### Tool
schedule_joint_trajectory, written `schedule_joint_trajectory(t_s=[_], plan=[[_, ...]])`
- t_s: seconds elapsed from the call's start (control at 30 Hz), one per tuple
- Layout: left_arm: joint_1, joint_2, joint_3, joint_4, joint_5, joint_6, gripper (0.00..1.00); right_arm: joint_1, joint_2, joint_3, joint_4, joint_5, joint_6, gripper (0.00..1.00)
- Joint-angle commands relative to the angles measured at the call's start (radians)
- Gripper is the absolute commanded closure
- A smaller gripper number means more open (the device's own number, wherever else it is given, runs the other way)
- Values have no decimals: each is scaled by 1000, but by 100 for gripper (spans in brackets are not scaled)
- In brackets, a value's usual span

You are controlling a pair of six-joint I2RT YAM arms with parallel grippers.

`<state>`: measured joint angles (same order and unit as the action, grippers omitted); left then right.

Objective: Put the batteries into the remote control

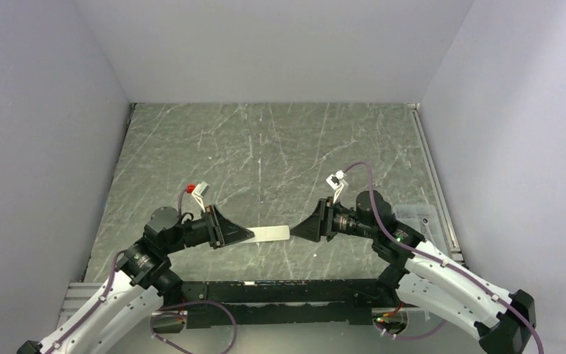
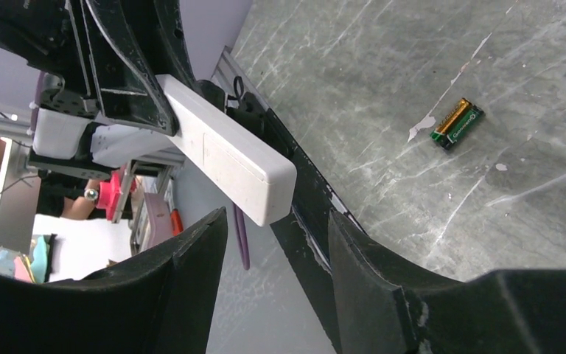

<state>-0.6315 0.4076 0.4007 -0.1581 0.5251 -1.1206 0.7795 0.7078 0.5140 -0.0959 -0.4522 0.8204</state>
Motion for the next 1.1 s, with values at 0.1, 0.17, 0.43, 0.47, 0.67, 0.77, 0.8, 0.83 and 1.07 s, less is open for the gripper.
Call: schedule_joint_trajectory(t_s=[0.1,0.17,0.43,0.47,0.67,0.77,0.8,0.83,1.07], plan=[[4,-18,-11,77,-20,-57,100,9,13,-2,91,30,55,46],[4,-21,-22,105,-20,-74,100,15,23,-9,112,31,69,47],[4,-3,-44,150,-13,-101,100,37,45,-22,182,49,109,49],[4,-1,-46,150,-12,-103,100,38,48,-19,181,53,109,49],[3,9,-54,194,-5,-116,100,44,60,-17,194,61,118,52],[4,11,-54,202,-5,-117,100,47,64,-18,195,68,120,52],[4,12,-54,202,-5,-118,100,49,62,-20,199,69,122,52],[4,11,-54,201,-5,-117,100,49,62,-24,203,70,125,52],[4,4,-73,219,-3,-128,100,53,69,-31,236,66,144,55]])
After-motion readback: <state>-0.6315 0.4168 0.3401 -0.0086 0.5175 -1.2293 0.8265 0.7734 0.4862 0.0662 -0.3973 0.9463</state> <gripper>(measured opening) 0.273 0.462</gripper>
